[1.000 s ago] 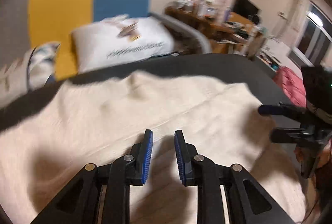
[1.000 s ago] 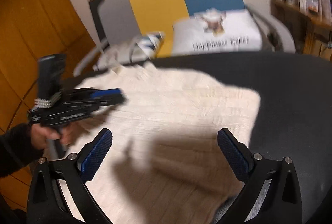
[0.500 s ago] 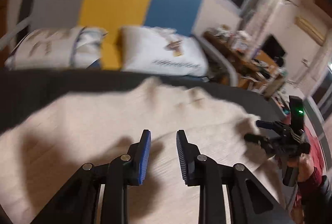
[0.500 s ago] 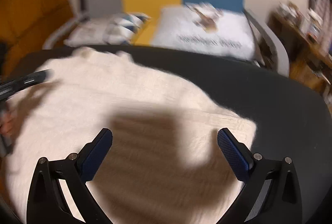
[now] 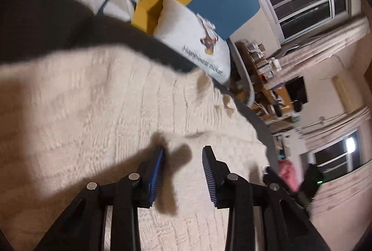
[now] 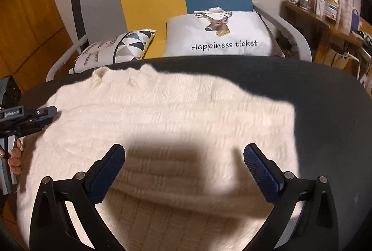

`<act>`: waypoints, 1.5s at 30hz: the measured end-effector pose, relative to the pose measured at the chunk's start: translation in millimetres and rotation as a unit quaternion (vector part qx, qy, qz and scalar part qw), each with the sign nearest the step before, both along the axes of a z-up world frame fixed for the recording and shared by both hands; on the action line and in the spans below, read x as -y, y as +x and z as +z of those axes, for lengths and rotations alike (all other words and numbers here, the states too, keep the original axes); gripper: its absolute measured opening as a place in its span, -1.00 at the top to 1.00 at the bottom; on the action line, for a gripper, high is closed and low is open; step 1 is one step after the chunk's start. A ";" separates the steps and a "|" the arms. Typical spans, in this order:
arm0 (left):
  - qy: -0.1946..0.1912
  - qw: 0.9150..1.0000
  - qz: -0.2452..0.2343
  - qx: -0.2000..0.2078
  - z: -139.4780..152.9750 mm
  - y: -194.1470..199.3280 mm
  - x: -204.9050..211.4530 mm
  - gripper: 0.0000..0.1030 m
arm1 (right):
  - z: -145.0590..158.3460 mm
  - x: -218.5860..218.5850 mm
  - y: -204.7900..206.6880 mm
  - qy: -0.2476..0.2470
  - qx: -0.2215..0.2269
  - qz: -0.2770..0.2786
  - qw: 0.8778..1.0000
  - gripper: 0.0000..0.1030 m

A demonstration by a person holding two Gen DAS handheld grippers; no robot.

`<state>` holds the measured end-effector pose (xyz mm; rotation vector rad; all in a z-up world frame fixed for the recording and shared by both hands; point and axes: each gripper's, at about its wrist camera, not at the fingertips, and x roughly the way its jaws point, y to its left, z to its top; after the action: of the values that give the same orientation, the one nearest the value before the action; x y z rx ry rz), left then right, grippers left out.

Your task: Fold clothes

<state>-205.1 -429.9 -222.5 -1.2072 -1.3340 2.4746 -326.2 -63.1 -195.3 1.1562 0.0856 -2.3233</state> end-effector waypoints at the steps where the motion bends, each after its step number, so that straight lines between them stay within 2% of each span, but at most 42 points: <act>1: 0.011 1.000 -0.003 -0.003 -1.1 -0.3 2.0 0.35 | -2.7 0.7 1.4 -0.004 0.005 -0.004 1.000 -1.00; 3: 0.023 1.000 -0.016 -0.003 -2.3 -4.9 3.0 0.35 | -11.9 0.0 0.3 -0.010 0.018 -0.016 1.000 -1.00; 5: -0.005 1.000 -0.030 0.001 3.4 -11.5 -4.6 0.45 | -12.9 -0.5 3.0 -0.008 0.015 -0.020 1.000 -1.00; 6: -0.024 0.999 -0.038 0.000 7.6 -15.0 -10.1 0.73 | -11.6 0.6 3.1 -0.005 0.012 -0.021 1.000 -1.00; 7: -0.044 0.998 -0.045 -0.004 12.7 -17.9 -15.3 0.90 | -9.8 1.9 2.5 -0.001 0.008 -0.020 1.000 -1.00; 9: -0.093 0.994 -0.042 -0.045 34.0 -17.3 -25.6 0.88 | -6.2 4.4 1.3 0.007 0.001 -0.020 1.000 -1.00; 11: -0.127 0.989 -0.029 -0.069 50.2 -16.1 -30.5 0.88 | -3.2 6.5 -1.5 0.018 -0.008 -0.020 1.000 -1.00; 14: -0.176 0.983 -0.014 -0.047 48.3 -19.9 -34.4 0.88 | -0.5 9.5 -7.7 0.036 -0.019 -0.022 0.999 -1.00; 16: -0.209 0.978 -0.007 -0.025 42.6 -22.7 -37.1 0.88 | -10.5 11.1 -15.4 0.054 -0.008 -0.032 0.998 -1.00; 19: -0.215 0.977 -0.006 0.011 19.7 -24.5 -36.8 0.79 | -21.8 13.2 -19.2 0.070 0.000 -0.038 0.997 -1.00; 21: -0.196 0.981 0.006 0.003 19.0 -20.1 -33.0 0.65 | -22.8 13.5 -18.8 0.071 -0.004 -0.038 0.997 -1.00; 23: -0.184 0.982 0.031 0.011 24.0 -12.4 -26.7 0.60 | -23.0 12.8 -19.4 0.070 -0.002 -0.038 0.997 -1.00; 26: -0.222 0.972 0.076 -0.004 42.0 3.8 -25.8 0.59 | -16.2 13.5 -19.0 0.068 -0.005 -0.026 0.997 -1.00; 28: -0.223 0.972 0.061 -0.042 53.0 7.4 -31.4 0.52 | -10.0 14.9 -18.7 0.066 -0.009 -0.016 0.998 -1.00; 29: -0.225 0.972 0.038 -0.054 56.8 4.0 -37.8 0.51 | -4.5 17.8 -19.7 0.070 -0.017 -0.010 0.997 -1.00; 31: -0.251 0.967 0.004 -0.051 57.8 -8.6 -53.0 0.51 | -1.1 22.8 -25.0 0.083 -0.025 -0.009 0.996 -1.00; 34: -0.292 0.956 -0.027 -0.022 46.0 -32.9 -70.6 0.51 | -3.9 25.0 -42.5 0.084 -0.017 -0.023 0.996 -1.00; 37: -0.287 0.958 -0.021 0.020 20.0 -43.0 -65.9 0.52 | -15.7 24.8 -57.5 0.091 0.001 -0.039 0.995 -1.00; 38: -0.282 0.959 -0.015 0.007 18.3 -41.3 -64.0 0.52 | -21.0 24.3 -60.7 0.095 0.006 -0.042 0.995 -1.00; 41: -0.272 0.962 -0.012 0.010 20.9 -43.2 -60.8 0.52 | -23.4 20.8 -59.9 0.085 -0.004 -0.039 0.996 -1.00; 43: -0.277 0.961 -0.005 0.007 30.5 -36.0 -63.7 0.50 | -19.0 16.3 -58.9 0.077 0.008 -0.031 0.997 -1.00; 45: -0.287 0.958 -0.004 -0.012 42.1 -22.9 -68.9 0.49 | -6.9 4.0 -49.8 0.045 0.016 -0.029 0.998 -1.00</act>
<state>-227.9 -360.9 -180.4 -1.2514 -0.6025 2.9638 -376.0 -67.2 -202.2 1.2546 0.1469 -2.3728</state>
